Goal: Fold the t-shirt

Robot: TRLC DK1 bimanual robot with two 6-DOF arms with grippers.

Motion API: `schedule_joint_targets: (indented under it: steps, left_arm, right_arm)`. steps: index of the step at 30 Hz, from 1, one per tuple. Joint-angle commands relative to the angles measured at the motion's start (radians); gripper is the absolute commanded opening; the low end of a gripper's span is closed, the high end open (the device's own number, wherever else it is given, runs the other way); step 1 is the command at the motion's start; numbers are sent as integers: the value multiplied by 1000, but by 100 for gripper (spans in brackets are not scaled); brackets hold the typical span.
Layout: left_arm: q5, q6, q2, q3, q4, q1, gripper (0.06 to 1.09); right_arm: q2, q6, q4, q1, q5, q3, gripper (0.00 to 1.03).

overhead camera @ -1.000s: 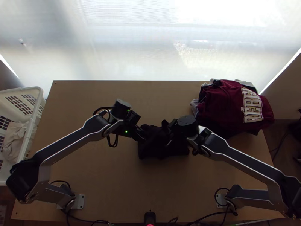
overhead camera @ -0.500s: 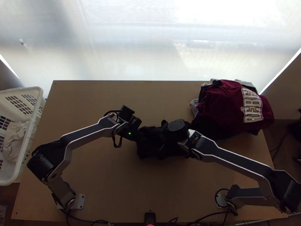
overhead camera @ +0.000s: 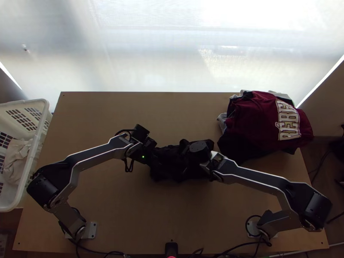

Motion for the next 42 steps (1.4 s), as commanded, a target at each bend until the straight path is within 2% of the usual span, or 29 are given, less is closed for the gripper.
schedule_joint_targets:
  steps: [1,7,9,15,19,23,28,30,37,42]
  left_arm:
    - [-53,41,-14,-28,-28,24,10]
    - [-59,72,-14,-34,-35,39,10]
    - [-59,80,-15,-39,-41,41,10]
    - [-59,98,-15,-42,-49,42,10]
    - [-57,100,-15,-32,-55,42,10]
    - [-57,103,-18,-28,-64,42,10]
    - [-57,103,-18,-26,-77,47,10]
    - [-57,104,-21,-25,-87,49,10]
    - [-56,101,-35,-23,-97,61,10]
    - [-56,100,-20,-12,-95,61,10]
  right_arm:
    - [16,-87,55,-140,1,-58,3]
    - [-106,-200,51,-382,-42,-135,3]
    - [-171,-228,12,-442,-59,-146,3]
    - [-421,-235,-173,-471,-67,-104,3]
    - [-465,-179,-226,-299,-41,-63,3]
    - [-381,-179,-157,-71,33,-48,3]
    - [-240,-284,16,135,127,-63,3]
    - [-189,-358,104,193,171,-81,3]
    - [-74,-530,297,271,226,-140,3]
    - [21,-611,433,323,259,-207,3]
